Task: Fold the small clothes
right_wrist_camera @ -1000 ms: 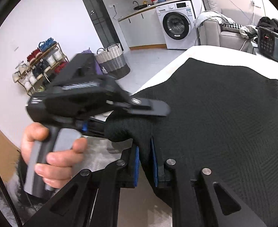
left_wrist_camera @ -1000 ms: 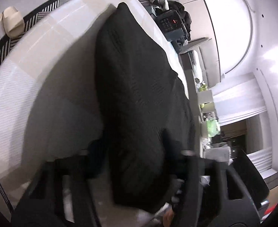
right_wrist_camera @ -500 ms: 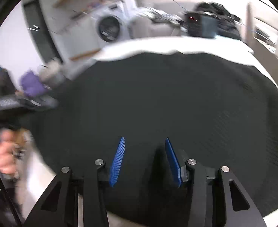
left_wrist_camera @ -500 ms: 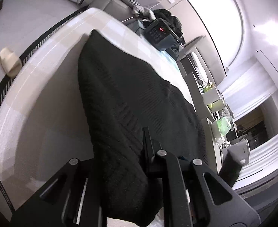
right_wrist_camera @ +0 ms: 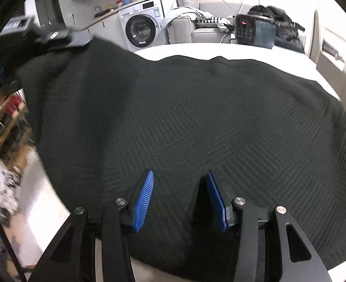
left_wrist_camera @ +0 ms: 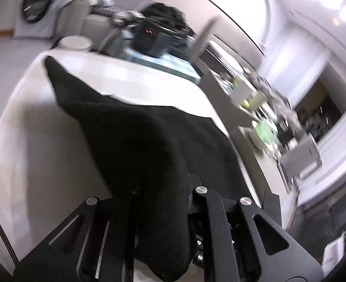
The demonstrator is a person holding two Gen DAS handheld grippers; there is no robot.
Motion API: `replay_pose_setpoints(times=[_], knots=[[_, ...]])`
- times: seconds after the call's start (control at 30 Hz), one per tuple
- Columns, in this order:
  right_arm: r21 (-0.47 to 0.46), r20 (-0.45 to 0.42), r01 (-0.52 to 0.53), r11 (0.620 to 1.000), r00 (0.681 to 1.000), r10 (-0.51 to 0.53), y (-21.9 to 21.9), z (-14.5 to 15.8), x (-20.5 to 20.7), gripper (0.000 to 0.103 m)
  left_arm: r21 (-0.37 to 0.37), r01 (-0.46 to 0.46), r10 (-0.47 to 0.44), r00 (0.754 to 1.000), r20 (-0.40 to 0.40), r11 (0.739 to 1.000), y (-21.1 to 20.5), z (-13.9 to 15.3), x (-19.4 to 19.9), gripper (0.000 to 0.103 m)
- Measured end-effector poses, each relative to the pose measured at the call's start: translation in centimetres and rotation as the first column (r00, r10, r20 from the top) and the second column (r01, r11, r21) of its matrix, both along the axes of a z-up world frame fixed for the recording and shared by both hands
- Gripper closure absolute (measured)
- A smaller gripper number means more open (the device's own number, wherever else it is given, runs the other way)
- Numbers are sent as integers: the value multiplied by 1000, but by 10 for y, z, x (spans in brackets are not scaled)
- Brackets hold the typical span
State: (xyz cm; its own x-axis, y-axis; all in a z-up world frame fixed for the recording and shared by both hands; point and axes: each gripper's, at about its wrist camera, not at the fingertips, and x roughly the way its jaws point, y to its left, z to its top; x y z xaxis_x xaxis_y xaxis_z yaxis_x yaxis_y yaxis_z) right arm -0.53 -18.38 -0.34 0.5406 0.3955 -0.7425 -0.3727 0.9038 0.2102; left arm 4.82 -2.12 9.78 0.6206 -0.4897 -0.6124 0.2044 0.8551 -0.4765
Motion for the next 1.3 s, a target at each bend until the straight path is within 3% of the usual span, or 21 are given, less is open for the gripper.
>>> replay_pose_setpoints(times=[0.13,0.2,0.23,0.27,0.33,0.37,0.47,0.53,0.6,0.8,1.0,1.2,1.23,1.3], knots=[[36,17,122,992,992,-123,-57,17,-4,55,59,151,-153,988,29,987,-86,18,17,93],[48,16,200,979,979,-201,-92,22,-5,54,150,198,-205,978,31,968,-134,12,20,91],[50,13,242,969,970,-243,-111,23,-7,53,198,208,-216,976,22,958,-152,5,20,83],[46,8,273,961,962,-274,-127,23,-9,52,237,224,-231,973,-2,945,-170,-6,20,70],[22,0,329,944,944,-329,-156,23,-12,52,229,260,-254,966,-53,938,-186,-27,16,50],[20,-2,341,940,940,-341,-168,22,-15,52,199,271,-261,962,-74,942,-189,-36,12,49],[61,-2,322,945,947,-322,-183,24,-23,52,155,315,-298,947,-122,936,-190,-45,-2,47],[119,-4,296,948,955,-297,-189,28,-22,52,166,311,-297,949,-103,936,-182,-42,-13,42],[194,-25,266,944,963,-267,-190,26,-23,49,195,248,-239,969,-67,949,-165,-38,-22,34],[324,-119,231,917,972,-203,-171,14,-4,45,249,118,-105,992,-67,961,-112,-56,-19,33],[303,-170,331,894,941,-291,-160,5,13,45,234,74,-56,995,-83,969,-83,-70,-18,33],[217,-130,334,917,941,-312,-142,5,25,46,222,46,-26,996,-89,974,-62,-79,-12,33],[199,-117,330,923,943,-312,-138,6,26,47,220,43,-23,996,-92,975,-58,-79,-11,33],[184,-102,307,934,951,-293,-132,6,28,79,216,41,-21,995,-93,976,-62,-81,-8,33]])
